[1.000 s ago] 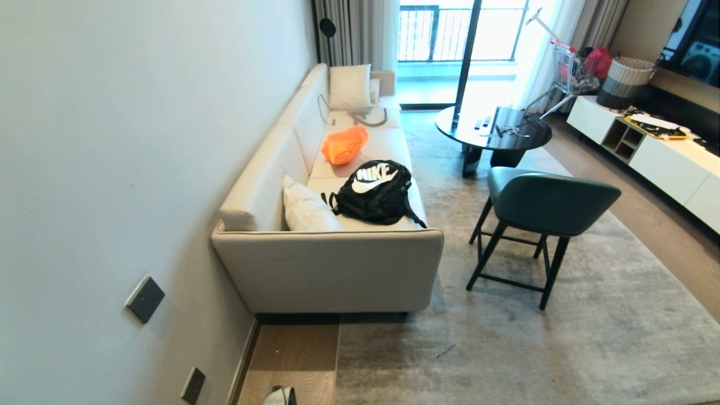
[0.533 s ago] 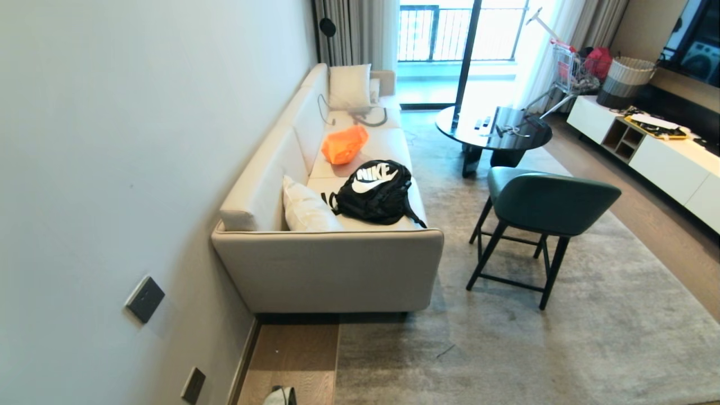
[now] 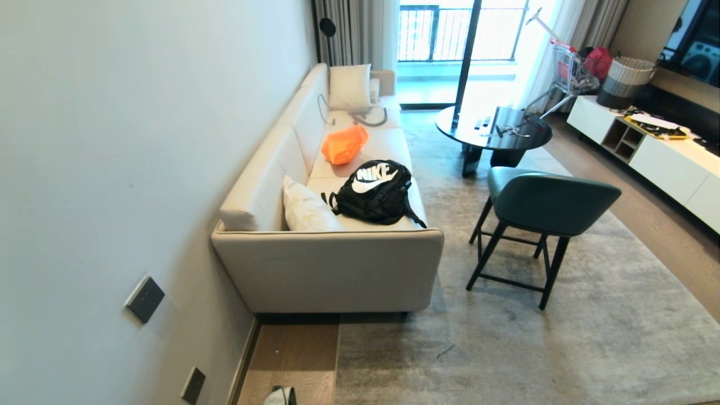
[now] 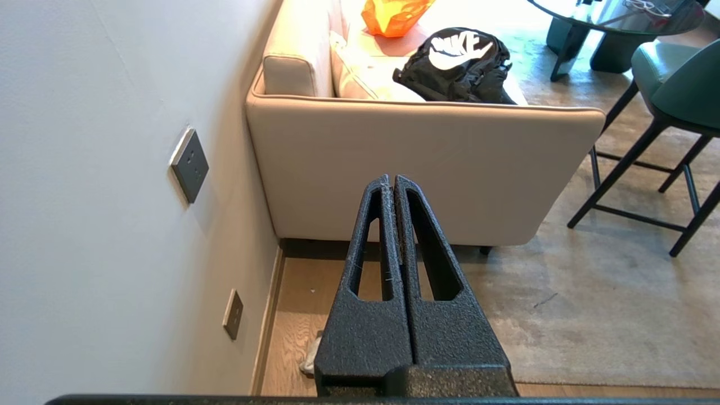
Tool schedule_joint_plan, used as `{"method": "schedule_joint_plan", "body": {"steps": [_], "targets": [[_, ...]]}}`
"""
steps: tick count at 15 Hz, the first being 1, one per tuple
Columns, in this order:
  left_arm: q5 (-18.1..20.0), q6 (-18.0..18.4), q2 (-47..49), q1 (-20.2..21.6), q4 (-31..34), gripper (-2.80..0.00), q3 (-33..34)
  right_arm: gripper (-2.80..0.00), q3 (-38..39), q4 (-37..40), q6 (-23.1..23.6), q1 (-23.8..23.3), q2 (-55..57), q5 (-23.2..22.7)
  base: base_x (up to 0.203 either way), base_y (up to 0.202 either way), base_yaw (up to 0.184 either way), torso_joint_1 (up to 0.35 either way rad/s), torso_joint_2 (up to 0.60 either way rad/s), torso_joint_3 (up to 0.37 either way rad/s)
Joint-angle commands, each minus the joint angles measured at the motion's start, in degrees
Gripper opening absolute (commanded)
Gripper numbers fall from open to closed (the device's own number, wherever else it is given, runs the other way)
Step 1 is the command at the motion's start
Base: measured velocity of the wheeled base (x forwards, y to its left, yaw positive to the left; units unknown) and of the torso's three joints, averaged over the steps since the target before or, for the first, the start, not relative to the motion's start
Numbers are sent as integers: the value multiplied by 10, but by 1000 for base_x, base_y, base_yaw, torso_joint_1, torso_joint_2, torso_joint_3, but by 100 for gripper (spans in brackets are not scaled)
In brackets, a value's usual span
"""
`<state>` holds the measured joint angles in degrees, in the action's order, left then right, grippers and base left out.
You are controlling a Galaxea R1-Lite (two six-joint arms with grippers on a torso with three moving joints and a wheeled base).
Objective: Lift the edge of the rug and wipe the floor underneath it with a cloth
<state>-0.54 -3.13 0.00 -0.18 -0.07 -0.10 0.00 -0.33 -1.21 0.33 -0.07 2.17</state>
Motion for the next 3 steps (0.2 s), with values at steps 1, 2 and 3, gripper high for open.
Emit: {"method": "schedule_joint_plan", "body": {"steps": [1,2,3], "targets": [[-1,0,0,0,0,-280,0,-280,0,-1,-4,0,1,0,0,0,0,0,0,0],[0,0,0,0,0,-280,0,-280,0,-1,-5,0,1,0,0,0,0,0,0,0],[-1,0,0,0,0,-280,0,-280,0,0,-6,0,1,0,0,0,0,0,0,0]]}}
